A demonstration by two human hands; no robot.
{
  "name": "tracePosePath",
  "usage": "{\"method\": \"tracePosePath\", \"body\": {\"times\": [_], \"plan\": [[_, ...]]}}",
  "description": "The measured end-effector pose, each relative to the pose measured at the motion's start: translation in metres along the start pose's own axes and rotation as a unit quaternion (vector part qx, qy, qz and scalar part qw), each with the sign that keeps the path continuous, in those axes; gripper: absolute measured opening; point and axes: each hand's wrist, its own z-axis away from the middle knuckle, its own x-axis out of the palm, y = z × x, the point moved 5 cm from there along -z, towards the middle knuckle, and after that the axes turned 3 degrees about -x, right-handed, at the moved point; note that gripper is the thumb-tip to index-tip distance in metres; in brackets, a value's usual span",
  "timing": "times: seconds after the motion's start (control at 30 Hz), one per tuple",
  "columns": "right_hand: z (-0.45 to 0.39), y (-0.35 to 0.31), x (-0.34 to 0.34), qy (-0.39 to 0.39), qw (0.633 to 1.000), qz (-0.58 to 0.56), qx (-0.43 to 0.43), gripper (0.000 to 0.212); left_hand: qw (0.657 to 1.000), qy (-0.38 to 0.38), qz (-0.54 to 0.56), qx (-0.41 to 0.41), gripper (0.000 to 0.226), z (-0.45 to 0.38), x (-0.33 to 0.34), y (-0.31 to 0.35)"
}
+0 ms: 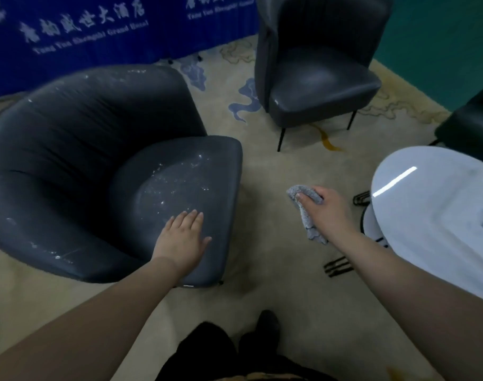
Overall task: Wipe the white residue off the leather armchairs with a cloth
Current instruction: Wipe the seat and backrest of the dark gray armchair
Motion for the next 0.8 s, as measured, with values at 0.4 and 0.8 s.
{"method": "tracePosePath", "body": {"times": [0.4,0.8], "plan": [[-0.129,-0.053,0.082,-0.1,0.991,0.018,-0.084,0.011,0.988,-0.042,0.013,-0.146,0.07,-0.051,0.018,-0.081],[-0.235,-0.114,0.151,-0.157,0.976,0.036,-0.148,0.017,0.952,-0.026,0.117,-0.28,0.068,-0.102,0.017,-0.123]]}}
